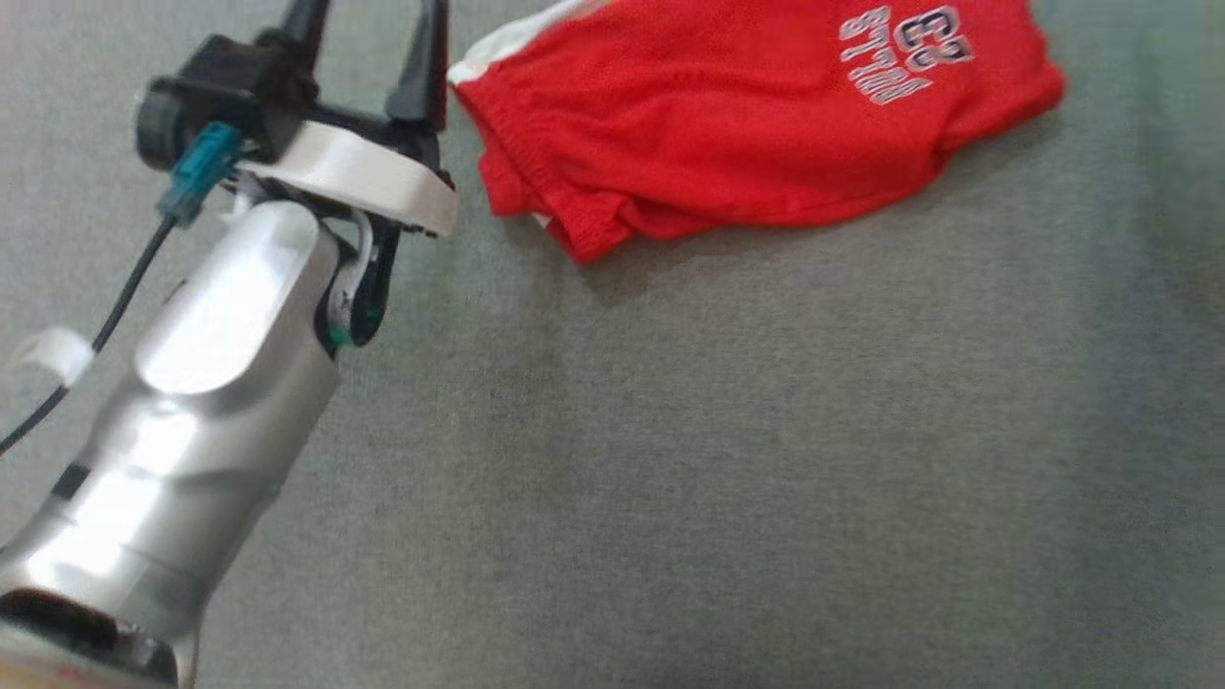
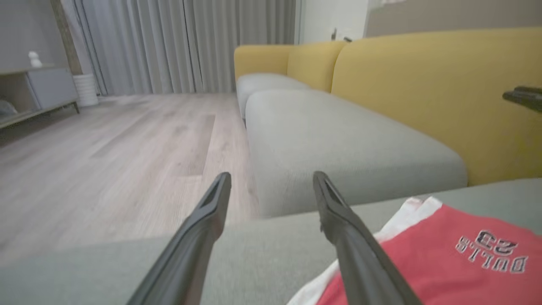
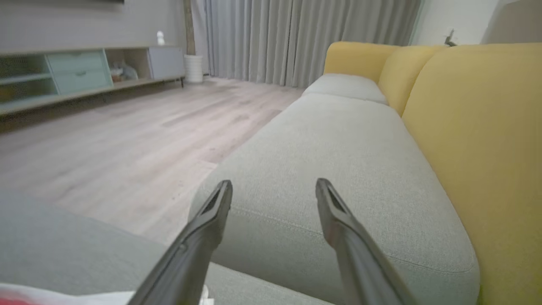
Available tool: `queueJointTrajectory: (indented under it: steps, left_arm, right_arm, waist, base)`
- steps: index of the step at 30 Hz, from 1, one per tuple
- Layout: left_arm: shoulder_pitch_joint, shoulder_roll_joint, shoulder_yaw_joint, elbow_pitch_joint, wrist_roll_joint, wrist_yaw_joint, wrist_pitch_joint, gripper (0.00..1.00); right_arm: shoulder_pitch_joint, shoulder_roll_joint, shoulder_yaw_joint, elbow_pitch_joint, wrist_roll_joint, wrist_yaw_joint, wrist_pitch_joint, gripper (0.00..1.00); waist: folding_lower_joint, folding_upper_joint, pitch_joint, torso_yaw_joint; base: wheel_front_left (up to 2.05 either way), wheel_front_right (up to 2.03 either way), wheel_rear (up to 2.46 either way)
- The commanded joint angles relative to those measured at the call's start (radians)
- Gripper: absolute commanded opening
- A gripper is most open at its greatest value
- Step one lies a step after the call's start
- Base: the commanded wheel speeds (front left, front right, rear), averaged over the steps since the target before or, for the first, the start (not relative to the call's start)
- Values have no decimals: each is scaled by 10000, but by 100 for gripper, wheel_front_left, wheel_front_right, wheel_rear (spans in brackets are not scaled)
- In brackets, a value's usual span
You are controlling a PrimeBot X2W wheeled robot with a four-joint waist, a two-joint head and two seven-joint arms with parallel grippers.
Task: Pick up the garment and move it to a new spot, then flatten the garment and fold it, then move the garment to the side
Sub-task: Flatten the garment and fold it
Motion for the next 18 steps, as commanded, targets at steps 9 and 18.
queueJointTrajectory:
  steps: [9, 18]
  left_arm:
    - [2284, 404, 2145, -2264, 1670, 985, -93, 100]
    - [5207, -295, 3530, -2951, 2374, 814, -94, 100]
  right_arm:
    - [3550, 774, -3487, -3167, -71, -7, -163, 100]
    - [8383, 3094, -6102, -6312, -2524, -7, -165, 100]
  waist:
    - [1, 0, -1606, -685]
    - [1, 0, -2583, -1169]
  base:
    - [0, 0, 0]
    - [0, 0, 0]
